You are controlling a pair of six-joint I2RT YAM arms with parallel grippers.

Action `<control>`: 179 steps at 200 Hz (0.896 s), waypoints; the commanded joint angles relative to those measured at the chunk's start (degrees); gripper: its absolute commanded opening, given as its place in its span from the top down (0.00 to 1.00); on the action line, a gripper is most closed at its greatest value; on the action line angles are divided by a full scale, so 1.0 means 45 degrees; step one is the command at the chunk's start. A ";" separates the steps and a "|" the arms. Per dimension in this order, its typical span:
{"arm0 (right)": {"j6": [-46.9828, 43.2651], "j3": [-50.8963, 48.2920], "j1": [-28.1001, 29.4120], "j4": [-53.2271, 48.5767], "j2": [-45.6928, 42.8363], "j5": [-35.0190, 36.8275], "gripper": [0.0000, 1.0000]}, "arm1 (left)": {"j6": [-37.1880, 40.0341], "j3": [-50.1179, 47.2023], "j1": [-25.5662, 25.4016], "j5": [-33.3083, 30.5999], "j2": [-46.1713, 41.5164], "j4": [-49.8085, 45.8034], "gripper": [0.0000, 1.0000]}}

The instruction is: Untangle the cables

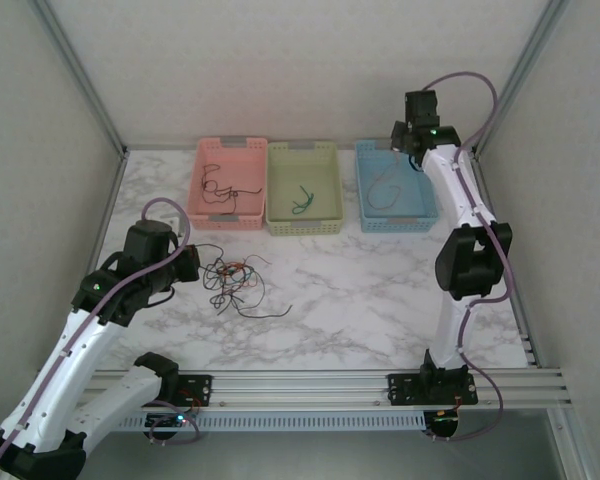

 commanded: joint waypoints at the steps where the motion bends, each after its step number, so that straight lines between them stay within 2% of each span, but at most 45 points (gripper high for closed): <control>1: 0.0300 -0.0004 -0.0055 -0.0397 0.0012 -0.0955 0.52 | -0.0060 -0.0083 0.0097 0.0494 -0.0109 0.0374 1.00; 13: 0.0194 0.0044 -0.0052 -0.0555 -0.0118 -0.1450 0.38 | -0.0033 -0.0063 0.0097 0.0765 -0.0099 0.0415 1.00; 37: 0.0237 -0.0053 -0.0053 -0.0953 -0.0835 -0.2349 0.31 | -0.0078 -0.0045 0.0097 0.1255 -0.0123 0.0682 1.00; 79: 0.0451 -0.3438 0.0560 0.0696 -0.4569 -0.5825 0.37 | -0.0307 0.0299 0.0093 0.2342 0.0098 0.1461 1.00; 114: 0.0389 -0.7383 0.2002 0.2601 -0.7738 -0.9083 0.45 | -0.0406 0.0405 0.0084 0.2849 0.0129 0.2047 1.00; 147: -0.0920 -0.9629 0.4296 0.2341 -0.9429 -0.9373 0.48 | -0.0176 0.0261 0.0078 0.3826 -0.0013 0.2621 1.00; 179: -0.1492 -1.0885 0.5791 0.2341 -1.0087 -1.0283 0.46 | 0.0018 0.0276 0.0082 0.4196 -0.0048 0.2726 1.00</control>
